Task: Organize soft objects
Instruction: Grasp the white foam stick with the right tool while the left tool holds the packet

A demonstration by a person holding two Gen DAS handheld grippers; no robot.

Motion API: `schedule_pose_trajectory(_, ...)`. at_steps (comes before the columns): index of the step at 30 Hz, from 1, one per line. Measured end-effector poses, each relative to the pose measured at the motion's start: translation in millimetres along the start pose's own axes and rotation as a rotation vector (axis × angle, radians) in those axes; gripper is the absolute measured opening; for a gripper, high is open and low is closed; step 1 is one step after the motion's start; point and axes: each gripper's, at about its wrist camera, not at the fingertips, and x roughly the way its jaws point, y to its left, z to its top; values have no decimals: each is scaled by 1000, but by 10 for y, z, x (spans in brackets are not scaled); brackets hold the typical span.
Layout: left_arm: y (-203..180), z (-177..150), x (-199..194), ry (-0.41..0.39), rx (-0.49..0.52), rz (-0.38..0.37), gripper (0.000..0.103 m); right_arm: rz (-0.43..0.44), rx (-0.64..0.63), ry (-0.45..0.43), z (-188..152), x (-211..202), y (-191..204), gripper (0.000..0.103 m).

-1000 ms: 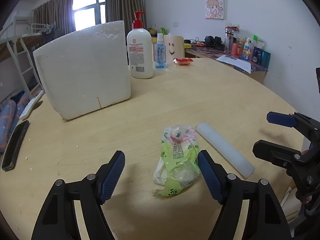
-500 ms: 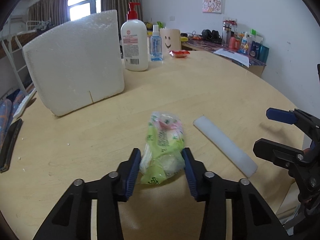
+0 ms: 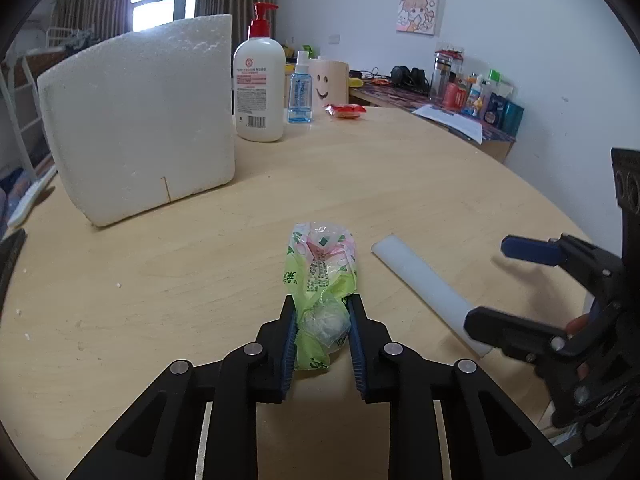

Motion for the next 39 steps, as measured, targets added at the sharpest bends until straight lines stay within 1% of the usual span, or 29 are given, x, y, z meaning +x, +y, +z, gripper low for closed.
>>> schedule_pose_trajectory(6,19,6,-3,-5,-10,-25,23,-10,-30,9,-18,35,83,101)
schedule_pose_trajectory(7,19,4,-9,-8,-10,-29,23,-12,-35,8,-19,37,98,95)
schedule_pose_trajectory(8,19,3,-13,-12,-11,-29,23,-11,-41,11,-21,44,111,92)
schedule_pose_trajectory(9,20,1,-17,-13,-11,-30,23,-10,-42,20,-24,61,122,85)
schedule_pose_trajectory(10,21,-2,-20,-14,-11,-32,23,-12,-45,28,-28,77,130,82)
schedule_pose_trajectory(12,24,-4,-22,-17,-12,-34,23,-29,-55,42,-40,112,149,79)
schedule_pose_trajectory(15,33,-14,-30,-21,-11,-37,23,-46,-64,50,-50,128,171,67)
schedule_pose_trajectory(20,34,-31,-61,-30,-9,-41,23,-77,-79,61,-40,132,199,58)
schedule_pose_trajectory(22,36,-36,-70,-34,-7,-44,23,-77,-83,64,-41,130,215,51)
schedule_pose_trajectory(26,33,-42,-78,-40,-6,-48,23,-78,-98,76,-37,133,259,43)
schedule_pose_trajectory(28,29,-43,-83,-42,-6,-50,23,-73,-99,82,-23,141,273,36)
schedule_pose_trajectory(29,30,-45,-86,-44,-7,-51,23,-71,-100,86,-21,143,283,35)
schedule_pose_trajectory(31,36,-45,-90,-47,-7,-53,23,-67,-106,88,-20,147,311,27)
schedule_pose_trajectory(39,27,-48,-130,-67,-2,-59,22,-41,-84,70,-8,124,298,21)
